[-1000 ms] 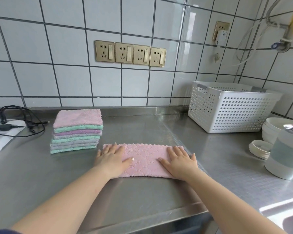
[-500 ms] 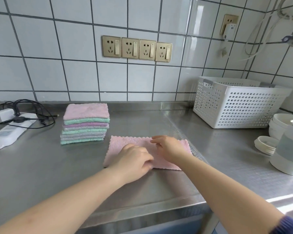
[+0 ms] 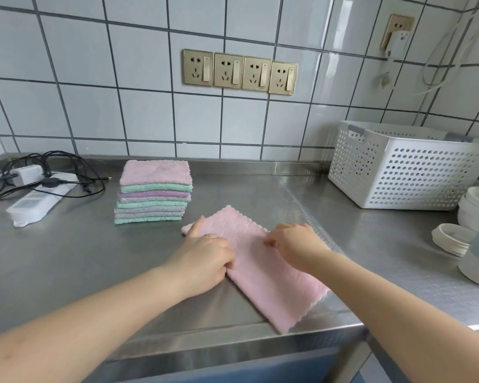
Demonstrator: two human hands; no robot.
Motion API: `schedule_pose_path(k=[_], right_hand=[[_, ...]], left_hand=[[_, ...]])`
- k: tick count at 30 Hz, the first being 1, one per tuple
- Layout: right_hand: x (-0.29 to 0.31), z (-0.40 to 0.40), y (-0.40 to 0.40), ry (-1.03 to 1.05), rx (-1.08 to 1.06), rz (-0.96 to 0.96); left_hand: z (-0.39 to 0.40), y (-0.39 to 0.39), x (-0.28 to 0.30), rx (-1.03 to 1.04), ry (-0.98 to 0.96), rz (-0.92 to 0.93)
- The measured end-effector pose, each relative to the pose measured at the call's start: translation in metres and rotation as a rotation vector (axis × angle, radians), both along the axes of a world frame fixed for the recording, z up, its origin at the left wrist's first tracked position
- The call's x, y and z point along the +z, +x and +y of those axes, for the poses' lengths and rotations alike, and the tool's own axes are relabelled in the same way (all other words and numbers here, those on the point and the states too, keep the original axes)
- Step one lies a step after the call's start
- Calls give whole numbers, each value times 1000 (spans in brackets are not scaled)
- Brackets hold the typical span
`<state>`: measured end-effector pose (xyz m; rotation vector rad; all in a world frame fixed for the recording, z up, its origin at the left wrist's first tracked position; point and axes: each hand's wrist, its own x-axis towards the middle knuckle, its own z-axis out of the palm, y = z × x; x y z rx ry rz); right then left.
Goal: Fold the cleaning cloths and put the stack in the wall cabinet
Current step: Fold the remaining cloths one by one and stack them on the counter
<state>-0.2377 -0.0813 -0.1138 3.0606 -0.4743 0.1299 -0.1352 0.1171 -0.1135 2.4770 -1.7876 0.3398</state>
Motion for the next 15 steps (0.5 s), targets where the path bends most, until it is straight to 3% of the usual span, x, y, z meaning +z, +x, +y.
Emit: schedule_pose_path(k=[3, 8, 15], right_hand=[[6, 8, -16, 4, 31, 23], [14, 32, -40, 212, 35, 84], [3, 38, -76, 86, 260, -49]], left_hand=[[18, 12, 1, -77, -4, -24], [35, 33, 0, -226, 11, -101], [53, 25, 0, -288, 77, -34]])
